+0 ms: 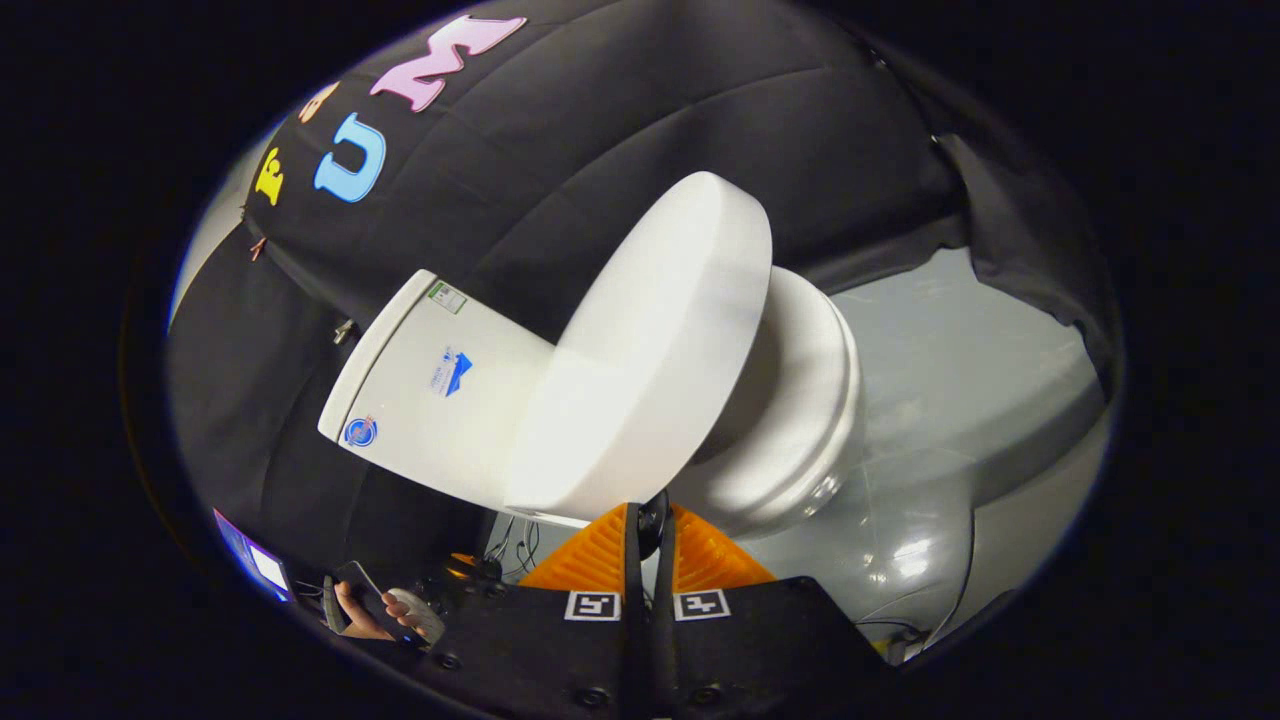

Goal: Open the toilet lid.

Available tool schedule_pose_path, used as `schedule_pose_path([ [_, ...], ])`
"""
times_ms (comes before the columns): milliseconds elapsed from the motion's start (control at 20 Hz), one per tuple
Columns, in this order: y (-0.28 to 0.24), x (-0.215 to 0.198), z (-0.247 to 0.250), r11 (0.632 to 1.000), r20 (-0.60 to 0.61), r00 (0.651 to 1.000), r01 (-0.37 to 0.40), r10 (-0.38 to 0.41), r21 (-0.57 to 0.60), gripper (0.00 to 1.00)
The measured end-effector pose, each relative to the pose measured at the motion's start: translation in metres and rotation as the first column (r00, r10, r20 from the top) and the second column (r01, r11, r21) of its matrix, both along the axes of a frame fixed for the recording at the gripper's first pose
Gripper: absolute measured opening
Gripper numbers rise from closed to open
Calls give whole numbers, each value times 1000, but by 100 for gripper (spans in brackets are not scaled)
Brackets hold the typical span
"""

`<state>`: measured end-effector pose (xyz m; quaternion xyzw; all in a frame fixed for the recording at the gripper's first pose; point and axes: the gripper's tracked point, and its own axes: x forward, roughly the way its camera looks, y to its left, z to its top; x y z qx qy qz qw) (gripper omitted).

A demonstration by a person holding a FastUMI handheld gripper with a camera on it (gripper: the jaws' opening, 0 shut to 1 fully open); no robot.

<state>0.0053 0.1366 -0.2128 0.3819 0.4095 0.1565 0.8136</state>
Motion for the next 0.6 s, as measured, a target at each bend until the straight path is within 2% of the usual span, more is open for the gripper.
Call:
schedule_pose_path([
  [200,15,10,47,995,122,990,-60,69,-78,5],
  [400,31,22,97,983,239,961,-107,141,-148,5],
  [600,49,31,131,957,301,931,-131,208,-257,5],
])
